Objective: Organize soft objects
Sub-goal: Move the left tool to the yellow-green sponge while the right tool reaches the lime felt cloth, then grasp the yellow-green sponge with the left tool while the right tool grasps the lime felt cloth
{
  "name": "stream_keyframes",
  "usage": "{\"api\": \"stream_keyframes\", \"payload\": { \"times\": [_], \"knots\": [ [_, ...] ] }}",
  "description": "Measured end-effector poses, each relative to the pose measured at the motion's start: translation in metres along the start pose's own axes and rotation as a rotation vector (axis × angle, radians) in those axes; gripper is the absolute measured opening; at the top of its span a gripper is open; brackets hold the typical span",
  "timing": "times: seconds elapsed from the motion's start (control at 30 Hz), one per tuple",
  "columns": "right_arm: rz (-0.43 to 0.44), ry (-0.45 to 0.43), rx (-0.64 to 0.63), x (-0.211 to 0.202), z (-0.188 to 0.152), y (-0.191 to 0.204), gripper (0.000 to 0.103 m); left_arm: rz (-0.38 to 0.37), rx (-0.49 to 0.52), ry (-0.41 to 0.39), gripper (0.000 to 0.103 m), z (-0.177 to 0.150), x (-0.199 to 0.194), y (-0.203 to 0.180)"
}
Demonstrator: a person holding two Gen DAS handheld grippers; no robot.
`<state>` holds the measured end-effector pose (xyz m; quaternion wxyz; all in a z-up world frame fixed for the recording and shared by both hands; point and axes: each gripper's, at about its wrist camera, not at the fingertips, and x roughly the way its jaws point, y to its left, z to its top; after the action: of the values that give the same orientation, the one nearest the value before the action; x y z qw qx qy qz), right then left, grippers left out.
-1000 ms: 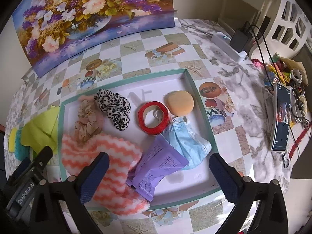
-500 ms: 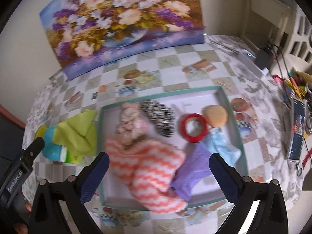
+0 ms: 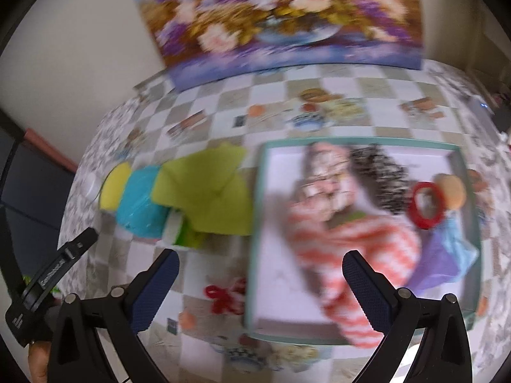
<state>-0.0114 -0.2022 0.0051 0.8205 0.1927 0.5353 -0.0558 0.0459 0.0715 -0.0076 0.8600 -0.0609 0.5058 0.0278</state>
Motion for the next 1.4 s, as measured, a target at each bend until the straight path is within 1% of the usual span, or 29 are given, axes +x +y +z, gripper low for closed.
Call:
{"api": "stream_keyframes", "payload": {
  "times": [0.17, 0.27, 0.4, 0.47, 0.53, 0.63, 0.67, 0.7, 0.73, 0.8, 0.87, 0.93, 1.0, 1.07, 1.1, 1.13, 1.2, 1.23, 1.4],
  "knots": [
    [0.043, 0.014, -0.037, 0.023, 0.003, 0.020, 0.102, -0.009, -0.048, 0.016, 0.097, 0.001, 0.010, 0.008],
    [0.056, 0.004, -0.048, 0.033, 0.010, 0.027, 0.097, -0.017, -0.070, 0.000, 0.097, 0.005, 0.011, 0.011],
    [0.066, 0.000, -0.058, 0.045, 0.017, 0.031, 0.084, -0.012, -0.098, -0.006, 0.097, 0.011, 0.017, 0.016],
    [0.071, 0.002, -0.059, 0.050, 0.019, 0.032, 0.081, -0.006, -0.103, -0.004, 0.097, 0.014, 0.020, 0.017],
    [0.075, -0.003, -0.058, 0.053, 0.022, 0.033, 0.072, -0.002, -0.110, -0.003, 0.097, 0.017, 0.023, 0.018],
    [0.076, -0.003, -0.060, 0.058, 0.025, 0.034, 0.062, -0.009, -0.115, -0.006, 0.097, 0.020, 0.025, 0.017],
    [0.073, -0.002, -0.063, 0.061, 0.026, 0.035, 0.061, -0.010, -0.112, -0.006, 0.097, 0.020, 0.026, 0.017],
    [0.074, -0.001, -0.064, 0.062, 0.027, 0.035, 0.058, -0.008, -0.110, -0.004, 0.097, 0.020, 0.027, 0.016],
    [0.081, 0.003, -0.064, 0.065, 0.027, 0.035, 0.052, -0.009, -0.110, -0.002, 0.097, 0.020, 0.028, 0.016],
    [0.091, 0.005, -0.061, 0.068, 0.029, 0.035, 0.049, -0.011, -0.114, 0.006, 0.097, 0.020, 0.030, 0.017],
    [0.096, 0.007, -0.059, 0.071, 0.030, 0.036, 0.048, -0.012, -0.119, 0.011, 0.097, 0.021, 0.032, 0.019],
    [0.108, 0.009, -0.058, 0.073, 0.031, 0.037, 0.038, -0.012, -0.120, 0.013, 0.097, 0.021, 0.034, 0.019],
    [0.119, 0.009, -0.055, 0.075, 0.032, 0.037, 0.034, -0.013, -0.120, 0.015, 0.097, 0.022, 0.035, 0.019],
    [0.133, 0.009, -0.054, 0.075, 0.032, 0.038, 0.026, -0.014, -0.120, 0.016, 0.097, 0.022, 0.036, 0.019],
    [0.143, 0.008, -0.052, 0.076, 0.032, 0.038, 0.017, -0.014, -0.119, 0.018, 0.097, 0.022, 0.036, 0.019],
    [0.153, 0.010, -0.052, 0.076, 0.032, 0.038, 0.012, -0.015, -0.119, 0.019, 0.097, 0.022, 0.037, 0.019],
    [0.156, 0.012, -0.055, 0.077, 0.032, 0.039, 0.009, -0.019, -0.119, 0.023, 0.097, 0.021, 0.037, 0.019],
    [0.158, 0.010, -0.052, 0.077, 0.032, 0.039, 0.005, -0.019, -0.120, 0.024, 0.097, 0.021, 0.038, 0.020],
    [0.192, 0.003, -0.026, 0.074, 0.034, 0.032, 0.002, -0.028, -0.131, 0.030, 0.097, 0.022, 0.039, 0.021]
  ]
}}
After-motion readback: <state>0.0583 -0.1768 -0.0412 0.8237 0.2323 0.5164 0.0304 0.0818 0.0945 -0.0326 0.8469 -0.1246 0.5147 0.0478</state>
